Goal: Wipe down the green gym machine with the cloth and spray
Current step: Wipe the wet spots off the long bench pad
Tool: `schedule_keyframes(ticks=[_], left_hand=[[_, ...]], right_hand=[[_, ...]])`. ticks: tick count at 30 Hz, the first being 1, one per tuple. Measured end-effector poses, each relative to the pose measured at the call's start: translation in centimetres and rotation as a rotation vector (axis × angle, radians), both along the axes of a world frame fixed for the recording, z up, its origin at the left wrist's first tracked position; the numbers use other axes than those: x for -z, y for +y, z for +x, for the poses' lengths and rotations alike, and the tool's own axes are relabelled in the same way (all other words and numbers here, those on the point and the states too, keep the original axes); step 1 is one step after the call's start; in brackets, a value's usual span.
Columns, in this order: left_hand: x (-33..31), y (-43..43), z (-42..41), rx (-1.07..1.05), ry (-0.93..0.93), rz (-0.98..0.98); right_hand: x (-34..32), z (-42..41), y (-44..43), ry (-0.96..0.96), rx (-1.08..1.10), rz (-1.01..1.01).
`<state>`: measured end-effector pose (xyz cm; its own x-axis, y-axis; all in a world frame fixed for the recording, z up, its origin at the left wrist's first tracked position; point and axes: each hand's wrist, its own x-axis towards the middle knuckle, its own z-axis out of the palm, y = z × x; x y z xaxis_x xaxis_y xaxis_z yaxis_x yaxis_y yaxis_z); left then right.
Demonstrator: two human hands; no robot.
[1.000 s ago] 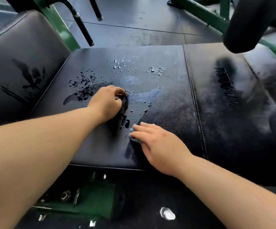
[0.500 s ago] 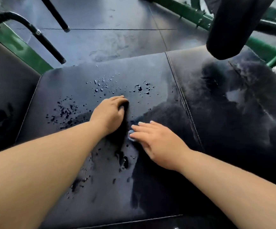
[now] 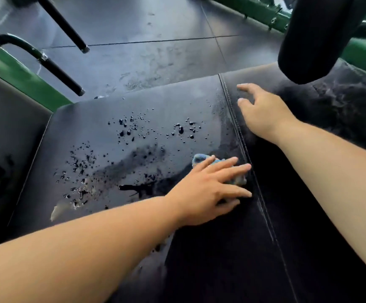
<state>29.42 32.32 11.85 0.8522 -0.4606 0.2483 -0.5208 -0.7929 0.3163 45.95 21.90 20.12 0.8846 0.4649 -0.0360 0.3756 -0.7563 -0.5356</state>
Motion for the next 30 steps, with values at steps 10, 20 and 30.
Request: schedule_keyframes(ticks=[10, 20, 30], left_hand=[[-0.1, 1.6, 2.7, -0.533, 0.124, -0.297], [0.3, 4.8, 9.1, -0.805, 0.221, -0.234], [-0.3, 6.4, 9.0, -0.274, 0.101, 0.058]], right_hand=[[3.8, 2.2, -1.8, -0.188, -0.046, -0.236], [4.0, 2.4, -1.2, -0.161, -0.044, -0.204], [2.8, 3.4, -1.8, 0.008, 0.051, -0.026]])
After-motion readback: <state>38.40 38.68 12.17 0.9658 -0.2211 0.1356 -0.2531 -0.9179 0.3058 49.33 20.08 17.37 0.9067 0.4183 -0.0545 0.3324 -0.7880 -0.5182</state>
